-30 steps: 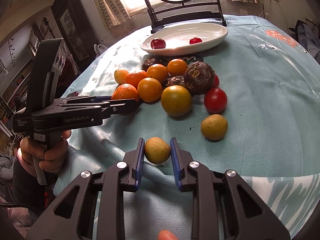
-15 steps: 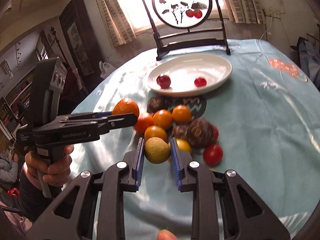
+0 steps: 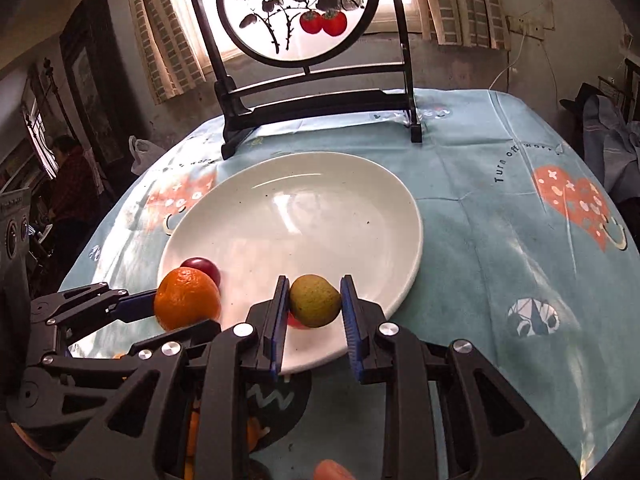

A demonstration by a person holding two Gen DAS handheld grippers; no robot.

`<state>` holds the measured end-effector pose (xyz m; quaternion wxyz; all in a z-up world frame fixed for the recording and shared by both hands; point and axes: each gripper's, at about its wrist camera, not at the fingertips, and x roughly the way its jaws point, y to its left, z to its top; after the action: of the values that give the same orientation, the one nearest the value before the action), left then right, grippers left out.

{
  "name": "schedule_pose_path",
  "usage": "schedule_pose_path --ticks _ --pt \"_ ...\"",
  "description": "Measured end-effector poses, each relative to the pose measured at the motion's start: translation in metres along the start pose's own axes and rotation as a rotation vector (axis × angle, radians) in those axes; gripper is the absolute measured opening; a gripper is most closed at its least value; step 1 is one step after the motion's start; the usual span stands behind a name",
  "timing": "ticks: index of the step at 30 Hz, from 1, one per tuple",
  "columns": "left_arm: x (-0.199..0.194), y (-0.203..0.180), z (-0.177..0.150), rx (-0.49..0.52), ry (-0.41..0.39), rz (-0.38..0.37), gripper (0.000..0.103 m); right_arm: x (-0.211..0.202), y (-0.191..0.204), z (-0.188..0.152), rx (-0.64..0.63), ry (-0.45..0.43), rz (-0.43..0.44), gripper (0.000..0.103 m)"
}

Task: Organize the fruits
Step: 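Lower the lime into the white plate with the right tool while the left tool drops the tangerine there, then grasp another yellow-green lime with the right tool while the left tool grasps a pale yellow fruit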

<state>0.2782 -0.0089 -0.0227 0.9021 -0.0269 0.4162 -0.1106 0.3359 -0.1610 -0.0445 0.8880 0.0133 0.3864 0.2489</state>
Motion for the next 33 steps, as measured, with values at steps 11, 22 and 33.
schedule_pose_path --ticks 11,22,33 --pt "-0.005 -0.003 0.000 0.032 -0.034 0.052 0.072 0.006 -0.006 0.003 0.000 0.000 0.007 0.042" --pt "-0.095 0.010 -0.066 -0.056 -0.158 0.065 0.094 -0.085 0.010 -0.080 0.013 -0.051 0.048 0.042" --pt "-0.112 0.004 -0.159 -0.071 -0.090 0.071 0.095 -0.117 0.026 -0.167 -0.012 0.034 0.008 0.042"
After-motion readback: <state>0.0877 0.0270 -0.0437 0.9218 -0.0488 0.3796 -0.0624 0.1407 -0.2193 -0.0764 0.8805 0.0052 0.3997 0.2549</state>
